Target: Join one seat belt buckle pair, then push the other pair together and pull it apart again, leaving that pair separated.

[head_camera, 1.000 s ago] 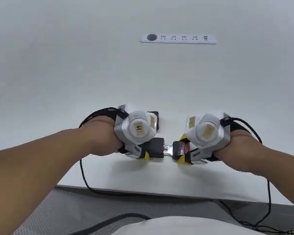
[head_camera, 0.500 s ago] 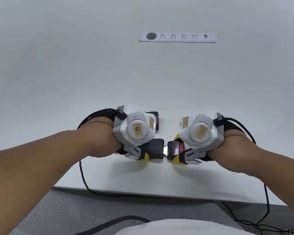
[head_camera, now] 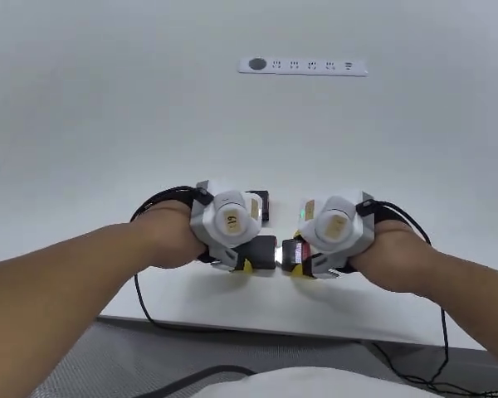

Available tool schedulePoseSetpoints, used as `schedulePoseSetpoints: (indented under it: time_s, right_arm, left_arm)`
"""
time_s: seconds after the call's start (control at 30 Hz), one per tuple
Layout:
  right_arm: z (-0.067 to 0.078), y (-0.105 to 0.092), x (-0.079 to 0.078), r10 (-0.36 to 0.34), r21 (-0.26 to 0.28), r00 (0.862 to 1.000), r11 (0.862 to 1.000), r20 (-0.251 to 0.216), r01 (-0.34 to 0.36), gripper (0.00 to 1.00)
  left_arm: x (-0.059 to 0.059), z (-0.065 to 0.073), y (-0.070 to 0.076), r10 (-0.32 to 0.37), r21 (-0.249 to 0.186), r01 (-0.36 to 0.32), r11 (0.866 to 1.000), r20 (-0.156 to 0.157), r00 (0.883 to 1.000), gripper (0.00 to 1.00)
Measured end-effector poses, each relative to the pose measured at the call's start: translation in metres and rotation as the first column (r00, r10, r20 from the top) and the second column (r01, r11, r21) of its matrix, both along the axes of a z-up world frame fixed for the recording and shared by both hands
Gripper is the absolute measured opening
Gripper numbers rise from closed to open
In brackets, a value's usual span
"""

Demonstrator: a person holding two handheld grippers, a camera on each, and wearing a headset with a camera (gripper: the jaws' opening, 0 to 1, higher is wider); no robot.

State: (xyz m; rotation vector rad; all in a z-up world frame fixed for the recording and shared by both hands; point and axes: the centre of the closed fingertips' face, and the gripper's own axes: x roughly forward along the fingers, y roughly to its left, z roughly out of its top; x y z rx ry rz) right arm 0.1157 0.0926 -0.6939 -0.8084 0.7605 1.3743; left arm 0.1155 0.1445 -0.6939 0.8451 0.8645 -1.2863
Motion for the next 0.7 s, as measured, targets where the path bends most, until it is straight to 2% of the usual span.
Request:
schedulePoseSetpoints:
  time_s: [0.5, 0.7]
  right_arm:
    - [0.0006, -0.0013, -0.0013, -0.007, -0.001, 1.0, 1.0, 0.016, 0.007, 0.33]
    - [0.0008, -0.0006, -0.0009, -0.01, -0.008, 1.0, 1.0, 0.001, 0.01, 0.34]
  left_arm:
    - [0.0027, 0.0002, 0.0028, 0.018, 0.007, -0.018, 1.0, 0.0, 1.0, 0.32]
    - [0.0014, 0.0014, 0.0014, 0.035, 0.022, -0.035, 0.999, -0.012, 0.999, 0.33]
